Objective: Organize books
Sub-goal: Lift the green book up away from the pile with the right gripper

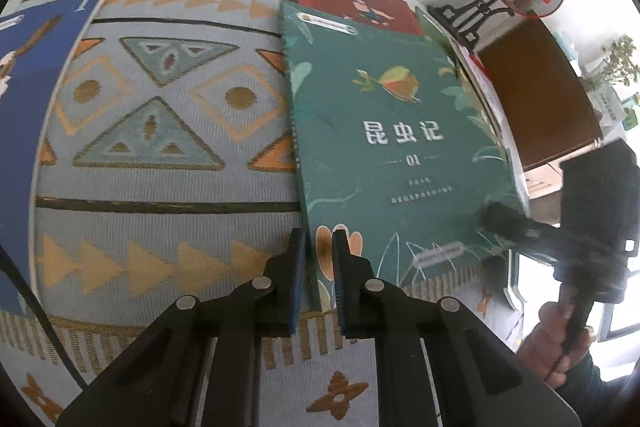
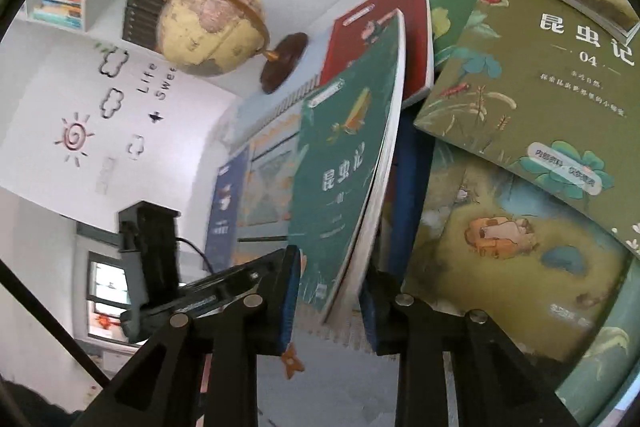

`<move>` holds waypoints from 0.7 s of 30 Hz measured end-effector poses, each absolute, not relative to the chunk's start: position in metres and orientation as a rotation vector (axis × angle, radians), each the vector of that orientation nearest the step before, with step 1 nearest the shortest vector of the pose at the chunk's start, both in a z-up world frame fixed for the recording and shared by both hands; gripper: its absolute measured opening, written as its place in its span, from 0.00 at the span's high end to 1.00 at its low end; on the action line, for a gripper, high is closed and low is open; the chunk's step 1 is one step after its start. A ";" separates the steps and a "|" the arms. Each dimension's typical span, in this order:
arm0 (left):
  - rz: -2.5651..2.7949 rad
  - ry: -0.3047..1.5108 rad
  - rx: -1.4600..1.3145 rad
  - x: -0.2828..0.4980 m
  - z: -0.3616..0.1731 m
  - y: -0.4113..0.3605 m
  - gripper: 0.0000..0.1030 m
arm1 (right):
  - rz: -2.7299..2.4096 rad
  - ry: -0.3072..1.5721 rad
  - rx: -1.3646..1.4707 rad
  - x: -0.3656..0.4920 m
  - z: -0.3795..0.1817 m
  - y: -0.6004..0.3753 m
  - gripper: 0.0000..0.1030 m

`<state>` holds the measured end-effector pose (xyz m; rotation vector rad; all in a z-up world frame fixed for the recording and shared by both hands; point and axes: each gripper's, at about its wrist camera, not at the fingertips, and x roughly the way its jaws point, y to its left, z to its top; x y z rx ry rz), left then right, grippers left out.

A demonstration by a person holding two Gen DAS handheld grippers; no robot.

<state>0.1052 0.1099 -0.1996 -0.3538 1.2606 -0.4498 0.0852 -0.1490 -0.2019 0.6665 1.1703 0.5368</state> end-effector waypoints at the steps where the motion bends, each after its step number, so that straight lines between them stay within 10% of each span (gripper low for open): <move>1: -0.450 1.257 -0.348 0.105 -0.199 0.109 0.90 | 0.495 1.185 0.639 0.088 -0.206 -0.144 0.80; 21: -0.683 1.304 -0.779 0.092 -0.201 0.110 0.67 | 0.361 1.205 1.128 0.084 -0.190 -0.182 0.96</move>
